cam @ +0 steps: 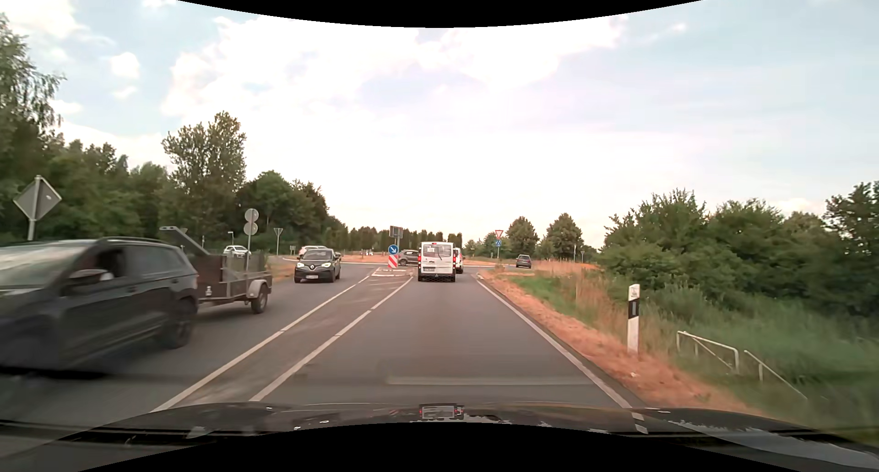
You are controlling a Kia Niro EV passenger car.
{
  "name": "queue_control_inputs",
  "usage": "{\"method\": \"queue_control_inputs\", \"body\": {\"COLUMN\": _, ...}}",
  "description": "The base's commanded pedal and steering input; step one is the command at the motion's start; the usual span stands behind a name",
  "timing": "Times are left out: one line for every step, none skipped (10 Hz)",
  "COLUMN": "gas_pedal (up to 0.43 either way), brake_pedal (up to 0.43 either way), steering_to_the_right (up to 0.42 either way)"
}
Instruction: Follow the waypoints while adhering to traffic rules and regulations
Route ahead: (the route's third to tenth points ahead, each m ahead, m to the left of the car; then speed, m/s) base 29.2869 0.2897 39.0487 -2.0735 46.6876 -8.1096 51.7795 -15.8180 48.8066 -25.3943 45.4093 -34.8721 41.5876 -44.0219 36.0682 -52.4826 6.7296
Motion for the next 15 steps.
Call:
{"method": "queue_control_inputs", "body": {"gas_pedal": 0.000, "brake_pedal": 0.000, "steering_to_the_right": -0.008}}
{"method": "queue_control_inputs", "body": {"gas_pedal": 0.000, "brake_pedal": 0.000, "steering_to_the_right": -0.008}}
{"method": "queue_control_inputs", "body": {"gas_pedal": 0.000, "brake_pedal": 0.000, "steering_to_the_right": -0.008}}
{"method": "queue_control_inputs", "body": {"gas_pedal": 0.000, "brake_pedal": 0.000, "steering_to_the_right": -0.008}}
{"method": "queue_control_inputs", "body": {"gas_pedal": 0.000, "brake_pedal": 0.000, "steering_to_the_right": -0.008}}
{"method": "queue_control_inputs", "body": {"gas_pedal": 0.000, "brake_pedal": 0.000, "steering_to_the_right": -0.008}}
{"method": "queue_control_inputs", "body": {"gas_pedal": 0.000, "brake_pedal": 0.000, "steering_to_the_right": -0.008}}
{"method": "queue_control_inputs", "body": {"gas_pedal": 0.000, "brake_pedal": 0.000, "steering_to_the_right": -0.008}}
{"method": "queue_control_inputs", "body": {"gas_pedal": 0.000, "brake_pedal": 0.000, "steering_to_the_right": -0.008}}
{"method": "queue_control_inputs", "body": {"gas_pedal": 0.000, "brake_pedal": 0.000, "steering_to_the_right": -0.008}}
{"method": "queue_control_inputs", "body": {"gas_pedal": 0.000, "brake_pedal": 0.000, "steering_to_the_right": -0.008}}
{"method": "queue_control_inputs", "body": {"gas_pedal": 0.000, "brake_pedal": 0.000, "steering_to_the_right": -0.008}}
{"method": "queue_control_inputs", "body": {"gas_pedal": 0.000, "brake_pedal": 0.000, "steering_to_the_right": -0.008}}
{"method": "queue_control_inputs", "body": {"gas_pedal": 0.000, "brake_pedal": 0.000, "steering_to_the_right": -0.008}}
{"method": "queue_control_inputs", "body": {"gas_pedal": 0.000, "brake_pedal": 0.000, "steering_to_the_right": -0.008}}
